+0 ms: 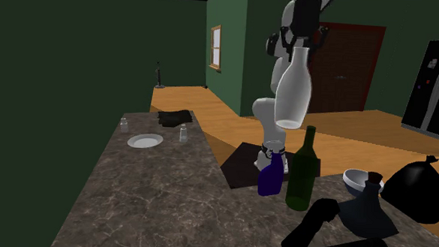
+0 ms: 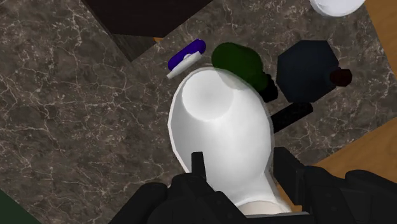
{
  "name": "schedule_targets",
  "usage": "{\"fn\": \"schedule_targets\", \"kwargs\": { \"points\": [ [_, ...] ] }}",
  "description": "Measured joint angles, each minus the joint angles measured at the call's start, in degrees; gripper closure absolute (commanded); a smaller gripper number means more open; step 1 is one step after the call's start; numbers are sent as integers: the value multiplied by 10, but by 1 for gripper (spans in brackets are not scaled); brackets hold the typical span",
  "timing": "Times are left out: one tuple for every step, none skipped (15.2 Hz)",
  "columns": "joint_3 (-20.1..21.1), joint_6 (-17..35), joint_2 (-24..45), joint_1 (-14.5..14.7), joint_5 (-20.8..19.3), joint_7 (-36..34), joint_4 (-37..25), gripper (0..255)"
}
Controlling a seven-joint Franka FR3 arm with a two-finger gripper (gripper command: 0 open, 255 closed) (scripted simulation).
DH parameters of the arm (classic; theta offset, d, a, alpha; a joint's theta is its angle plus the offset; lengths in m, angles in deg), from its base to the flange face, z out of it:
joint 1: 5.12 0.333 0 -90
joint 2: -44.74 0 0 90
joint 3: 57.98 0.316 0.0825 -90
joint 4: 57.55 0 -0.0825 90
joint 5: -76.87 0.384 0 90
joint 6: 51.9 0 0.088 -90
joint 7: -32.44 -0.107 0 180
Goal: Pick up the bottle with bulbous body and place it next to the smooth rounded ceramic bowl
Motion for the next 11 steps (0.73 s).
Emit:
{"fn": "schedule_targets", "kwargs": {
  "points": [
    [9, -5, -12, 2, 5, -11, 7, 255],
    [20, -5, -20, 4, 12, -24, 14, 255],
    [28, -7, -32, 7, 18, -34, 24, 255],
    [37, -13, -40, 9, 24, -44, 25, 255],
    [46, -21, -51, 11, 31, -56, 26, 255],
    [59, -28, -53, 13, 39, -70, 20, 255],
    [71, -29, -62, 15, 47, -84, 27, 255],
    [81, -38, -62, 16, 55, -97, 17, 255],
    [91, -39, -70, 18, 62, -108, 23, 255],
    [101, -42, -81, 21, 71, -120, 29, 255],
    [112, -47, -86, 23, 79, -133, 27, 255]
  ]
}}
